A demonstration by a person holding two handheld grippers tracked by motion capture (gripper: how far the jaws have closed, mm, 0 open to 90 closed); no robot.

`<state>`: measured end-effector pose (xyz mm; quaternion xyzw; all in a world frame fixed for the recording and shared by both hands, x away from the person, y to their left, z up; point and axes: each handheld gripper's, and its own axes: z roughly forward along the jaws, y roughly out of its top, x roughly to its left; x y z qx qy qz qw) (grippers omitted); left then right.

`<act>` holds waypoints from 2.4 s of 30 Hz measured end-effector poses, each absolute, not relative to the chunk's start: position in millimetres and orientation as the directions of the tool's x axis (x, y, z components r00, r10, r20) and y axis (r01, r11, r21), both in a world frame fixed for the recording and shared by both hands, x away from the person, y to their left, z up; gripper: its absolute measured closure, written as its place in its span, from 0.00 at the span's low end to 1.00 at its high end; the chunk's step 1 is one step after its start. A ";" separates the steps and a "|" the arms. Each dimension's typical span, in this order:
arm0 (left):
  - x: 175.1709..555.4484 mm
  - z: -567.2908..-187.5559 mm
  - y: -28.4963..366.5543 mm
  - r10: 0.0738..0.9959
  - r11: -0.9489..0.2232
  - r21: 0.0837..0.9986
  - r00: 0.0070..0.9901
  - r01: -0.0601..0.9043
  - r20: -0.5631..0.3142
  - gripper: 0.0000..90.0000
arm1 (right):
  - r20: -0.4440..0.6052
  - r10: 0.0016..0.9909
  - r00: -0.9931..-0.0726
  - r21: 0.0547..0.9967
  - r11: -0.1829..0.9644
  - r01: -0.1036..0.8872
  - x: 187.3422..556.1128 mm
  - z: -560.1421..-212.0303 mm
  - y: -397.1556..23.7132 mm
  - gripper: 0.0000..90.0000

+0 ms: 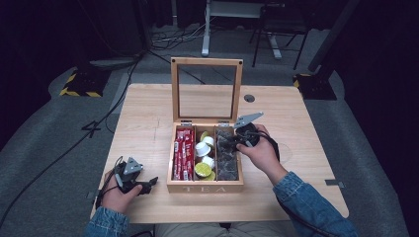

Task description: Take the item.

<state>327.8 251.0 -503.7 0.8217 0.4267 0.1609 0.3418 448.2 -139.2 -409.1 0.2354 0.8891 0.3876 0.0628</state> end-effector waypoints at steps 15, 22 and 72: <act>329.9 -504.0 252.4 0.804 -0.408 0.701 0.594 0.585 -0.028 0.24 | 0.070 0.459 -0.885 0.791 0.515 0.330 431.2 -374.5 -162.6 0.85; 330.0 -504.1 252.3 0.804 -0.407 0.701 0.594 0.586 -0.029 0.24 | 0.067 0.471 -0.880 0.809 0.490 0.324 420.5 -357.9 -182.7 0.85; 329.9 -504.0 252.3 0.804 -0.410 0.700 0.595 0.584 -0.026 0.24 | 0.029 0.665 -0.746 0.738 0.489 0.465 393.8 -362.5 -302.1 0.85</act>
